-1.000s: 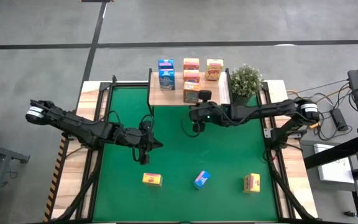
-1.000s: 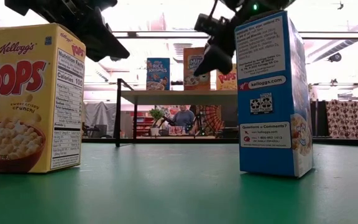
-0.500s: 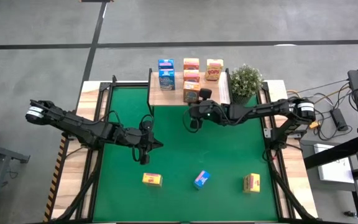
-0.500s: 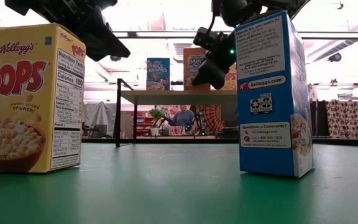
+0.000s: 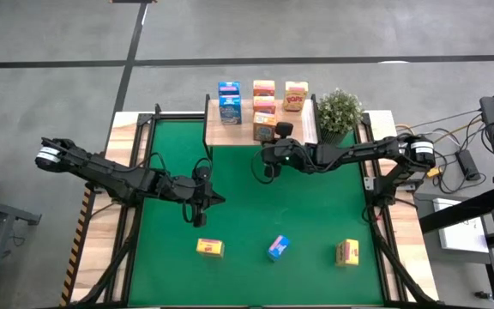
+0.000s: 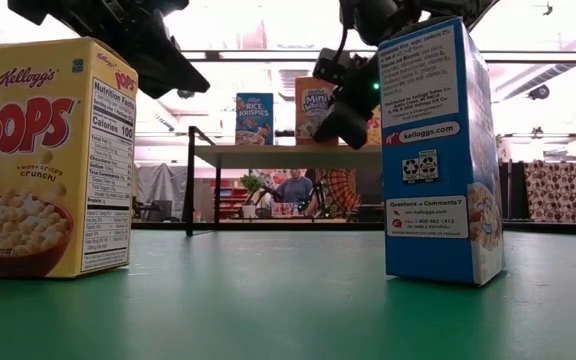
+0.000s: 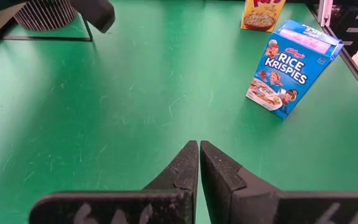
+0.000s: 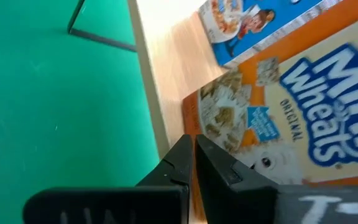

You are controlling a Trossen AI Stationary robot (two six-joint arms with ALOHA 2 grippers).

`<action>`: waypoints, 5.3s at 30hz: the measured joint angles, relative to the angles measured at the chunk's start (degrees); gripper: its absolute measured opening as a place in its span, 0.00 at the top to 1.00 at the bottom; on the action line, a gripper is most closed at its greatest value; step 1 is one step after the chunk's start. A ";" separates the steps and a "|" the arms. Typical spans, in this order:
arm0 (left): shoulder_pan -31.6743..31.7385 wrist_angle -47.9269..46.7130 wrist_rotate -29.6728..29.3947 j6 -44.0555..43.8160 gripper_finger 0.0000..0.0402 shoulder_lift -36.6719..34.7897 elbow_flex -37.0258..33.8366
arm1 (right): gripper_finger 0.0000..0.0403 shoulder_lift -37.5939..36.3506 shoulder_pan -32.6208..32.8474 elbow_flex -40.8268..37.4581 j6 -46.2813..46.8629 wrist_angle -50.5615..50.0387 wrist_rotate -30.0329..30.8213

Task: Stack cereal on shelf
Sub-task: Put the orange cereal box on the shelf, then put the left yellow cereal box on the shelf

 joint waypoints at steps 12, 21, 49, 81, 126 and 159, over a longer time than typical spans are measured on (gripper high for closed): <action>-0.01 -0.02 0.00 -0.01 1.00 0.00 0.00 | 0.98 -0.40 0.42 0.02 -0.43 -2.86 1.40; -0.02 -0.02 0.00 -0.01 1.00 0.00 0.00 | 0.98 -2.46 1.07 0.03 0.59 -4.69 1.38; 0.00 0.76 0.00 -0.25 1.00 0.00 0.00 | 0.98 -7.40 7.77 -2.09 4.51 -1.55 2.72; -5.74 -9.27 6.47 -28.09 1.00 -0.02 7.30 | 0.98 -13.68 17.43 -13.40 -1.54 23.89 -5.27; -24.08 -45.12 -2.78 -32.05 0.29 26.97 35.28 | 0.98 -25.83 23.08 -23.32 3.74 25.31 -11.26; -24.95 -45.59 -3.80 -34.91 0.30 26.95 34.64 | 0.98 -25.81 23.06 -23.32 4.27 25.23 -11.23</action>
